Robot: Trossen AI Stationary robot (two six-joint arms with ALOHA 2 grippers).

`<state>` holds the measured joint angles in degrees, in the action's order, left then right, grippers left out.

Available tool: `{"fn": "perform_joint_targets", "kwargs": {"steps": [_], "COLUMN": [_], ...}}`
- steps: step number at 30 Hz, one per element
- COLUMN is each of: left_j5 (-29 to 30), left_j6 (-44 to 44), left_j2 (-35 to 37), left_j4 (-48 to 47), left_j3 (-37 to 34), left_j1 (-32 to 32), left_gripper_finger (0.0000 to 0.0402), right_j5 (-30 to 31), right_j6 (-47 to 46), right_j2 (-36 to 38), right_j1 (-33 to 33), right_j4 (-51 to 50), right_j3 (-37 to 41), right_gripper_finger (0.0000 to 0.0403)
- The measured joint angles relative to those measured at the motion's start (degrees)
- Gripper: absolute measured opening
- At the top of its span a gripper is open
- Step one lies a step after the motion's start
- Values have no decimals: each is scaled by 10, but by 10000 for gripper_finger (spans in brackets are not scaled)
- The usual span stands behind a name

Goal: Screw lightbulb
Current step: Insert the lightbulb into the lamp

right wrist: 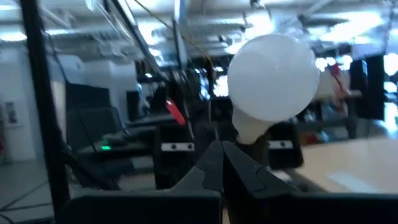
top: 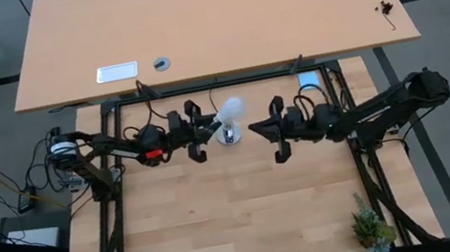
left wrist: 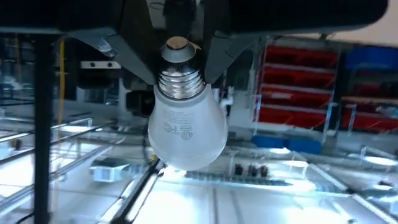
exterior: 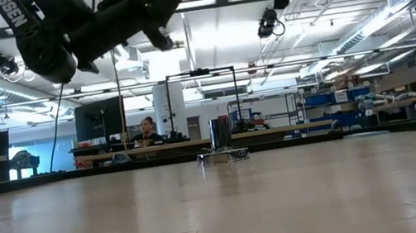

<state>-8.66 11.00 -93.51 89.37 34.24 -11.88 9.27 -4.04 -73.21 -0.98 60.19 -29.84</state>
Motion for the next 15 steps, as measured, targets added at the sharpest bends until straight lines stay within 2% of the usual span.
{"fn": "perform_joint_targets", "kwargs": {"steps": [3, 8, 15], "left_j5": [-12, -29, -51], "left_j6": [-1, -20, -34], "left_j2": [0, 0, 0], "left_j4": [0, 1, 3], "left_j3": [10, 34, 72], "left_j1": [5, 14, 19], "left_gripper_finger": [92, 92, 92], "right_j5": [-30, -38, -104], "right_j6": [13, 10, 44], "right_j2": [-8, -8, -8], "right_j1": [9, 12, 12], "right_j4": [30, 27, 27], "right_j3": [0, -9, -44], "right_gripper_finger": [14, 31, 92]}}
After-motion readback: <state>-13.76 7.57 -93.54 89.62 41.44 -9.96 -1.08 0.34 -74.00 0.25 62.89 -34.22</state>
